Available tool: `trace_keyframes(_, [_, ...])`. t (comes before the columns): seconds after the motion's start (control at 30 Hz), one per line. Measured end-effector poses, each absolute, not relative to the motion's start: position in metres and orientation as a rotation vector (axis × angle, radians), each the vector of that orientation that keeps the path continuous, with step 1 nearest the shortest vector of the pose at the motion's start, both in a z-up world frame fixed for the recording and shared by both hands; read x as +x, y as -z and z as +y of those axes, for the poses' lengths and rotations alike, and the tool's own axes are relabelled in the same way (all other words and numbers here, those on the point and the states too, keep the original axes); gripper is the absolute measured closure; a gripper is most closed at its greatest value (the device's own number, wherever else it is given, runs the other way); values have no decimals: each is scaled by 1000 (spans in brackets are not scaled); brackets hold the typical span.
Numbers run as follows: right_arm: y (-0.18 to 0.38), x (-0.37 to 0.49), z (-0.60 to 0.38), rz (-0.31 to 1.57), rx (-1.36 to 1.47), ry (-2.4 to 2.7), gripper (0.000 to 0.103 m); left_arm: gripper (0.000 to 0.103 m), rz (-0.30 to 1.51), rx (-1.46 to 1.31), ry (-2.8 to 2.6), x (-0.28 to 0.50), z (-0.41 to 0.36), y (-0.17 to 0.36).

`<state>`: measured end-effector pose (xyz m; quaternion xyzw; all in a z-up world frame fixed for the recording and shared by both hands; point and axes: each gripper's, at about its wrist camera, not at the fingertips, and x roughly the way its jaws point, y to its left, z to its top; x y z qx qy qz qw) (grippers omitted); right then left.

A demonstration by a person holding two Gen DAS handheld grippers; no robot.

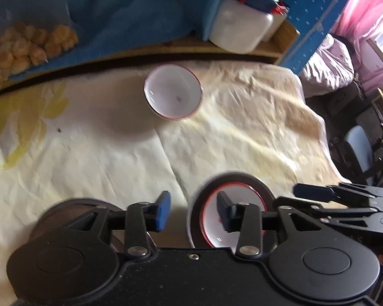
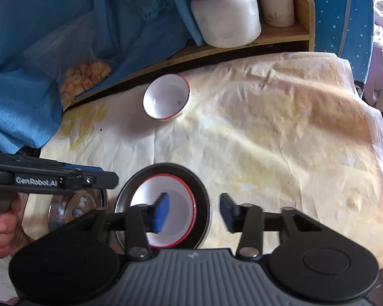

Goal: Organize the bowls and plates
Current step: 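Open the left tool off the white bowl while the right tool opens too, then move the left tool to the remaining white bowl while the right tool approaches it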

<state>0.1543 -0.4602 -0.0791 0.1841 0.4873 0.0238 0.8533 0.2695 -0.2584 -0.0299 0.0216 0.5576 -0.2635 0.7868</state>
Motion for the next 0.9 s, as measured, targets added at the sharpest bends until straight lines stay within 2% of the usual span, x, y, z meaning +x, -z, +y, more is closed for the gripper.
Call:
trace_keyframes(0.17, [77, 167, -471, 997, 399, -29, 32, 34, 1152, 86, 514, 283, -259, 27])
trace_keyframes(0.3, [74, 177, -480, 969, 401, -5, 12, 15, 1135, 77, 461, 297, -258, 27])
trace_keyframes(0.37, [73, 182, -485, 956, 398, 33, 1, 11, 1135, 66, 435, 304, -256, 29])
trace_keyframes(0.43, [74, 186, -488, 942, 393, 54, 0, 3, 1141, 47, 406, 312, -253, 33])
trace_keyframes(0.9, [95, 212, -498, 941, 358, 61, 0, 1, 1184, -147, 294, 370, -242, 69])
